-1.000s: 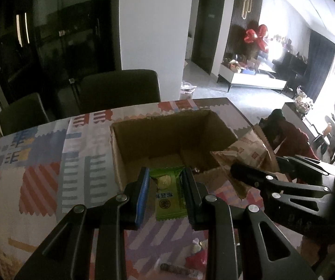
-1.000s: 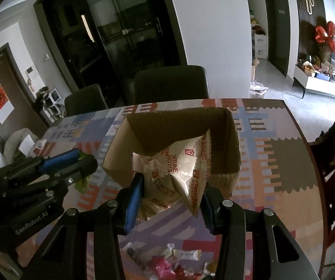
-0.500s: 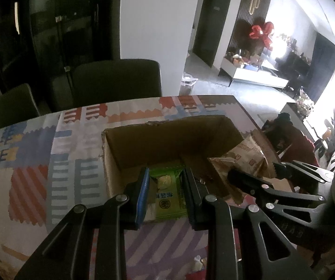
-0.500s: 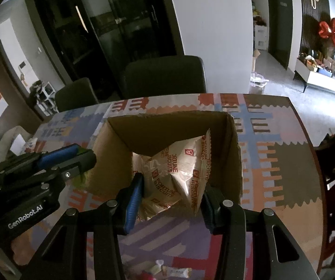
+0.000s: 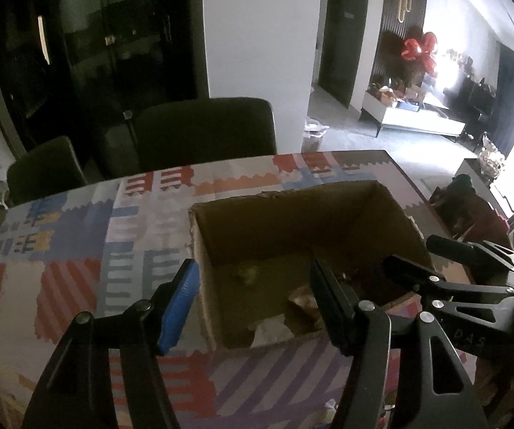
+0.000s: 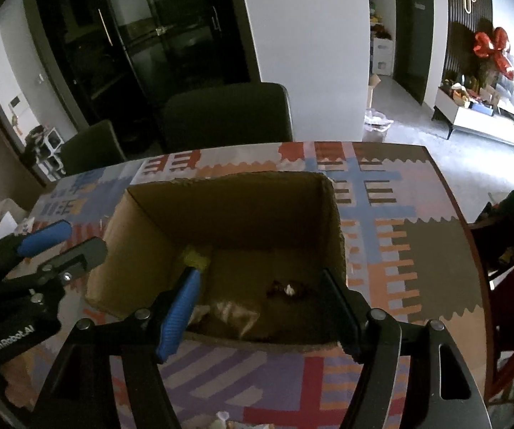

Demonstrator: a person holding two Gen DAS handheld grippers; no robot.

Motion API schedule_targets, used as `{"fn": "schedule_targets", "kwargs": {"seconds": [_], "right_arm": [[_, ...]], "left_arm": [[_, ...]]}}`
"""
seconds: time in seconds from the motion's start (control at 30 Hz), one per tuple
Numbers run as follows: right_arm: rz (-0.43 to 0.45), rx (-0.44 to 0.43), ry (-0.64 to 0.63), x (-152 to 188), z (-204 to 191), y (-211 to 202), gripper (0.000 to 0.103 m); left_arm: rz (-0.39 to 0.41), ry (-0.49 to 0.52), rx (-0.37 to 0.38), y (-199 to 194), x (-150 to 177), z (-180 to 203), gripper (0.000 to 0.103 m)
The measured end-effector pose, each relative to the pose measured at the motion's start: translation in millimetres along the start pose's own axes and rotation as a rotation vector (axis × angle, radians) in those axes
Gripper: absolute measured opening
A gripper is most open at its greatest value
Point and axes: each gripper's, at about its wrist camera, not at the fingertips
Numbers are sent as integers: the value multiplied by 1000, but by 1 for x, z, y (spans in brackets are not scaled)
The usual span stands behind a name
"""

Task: Organize snacks
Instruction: 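Lower both snacks into the cardboard box and open both grippers, then withdraw both tools from the box back toward the snack pile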

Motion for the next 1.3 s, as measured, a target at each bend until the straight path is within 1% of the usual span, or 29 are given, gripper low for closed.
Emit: {"fn": "schedule_targets", "kwargs": {"seconds": [0.1,0.23,0.33,0.6,0.77,1.07,1.3], "right_arm": [[4,-12,-15,5,-5,-9,70],[34,-16,-26,12,-10,-25,70],[57,-20,-34,16,-15,-37,70],[60,-61,-32,34,-26,-58,70],[78,-51,-35,48,-33,-73,70],[84,-52,-29,78,-40,-94,70],[62,-41,-14,106,-43,-100,70]], "left_arm": [[28,-3,0,-14,3,-2,64],[62,-8,-5,-34,7,-3,65],[76,-13,7,-46,12,-3,66],[106,-19,11,-76,27,-1,67],[120,-16,-2,-93,42,-1,69],[109,-23,3,-114,74,1,70],[92,-33,-9,-125,104,1,72]]}}
Point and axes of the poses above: each gripper's, at about its wrist camera, not at the fingertips, and y roughly the way its jaws point, z to its right, x to its underside, and after that the axes turned 9 degrees about -x, right-handed
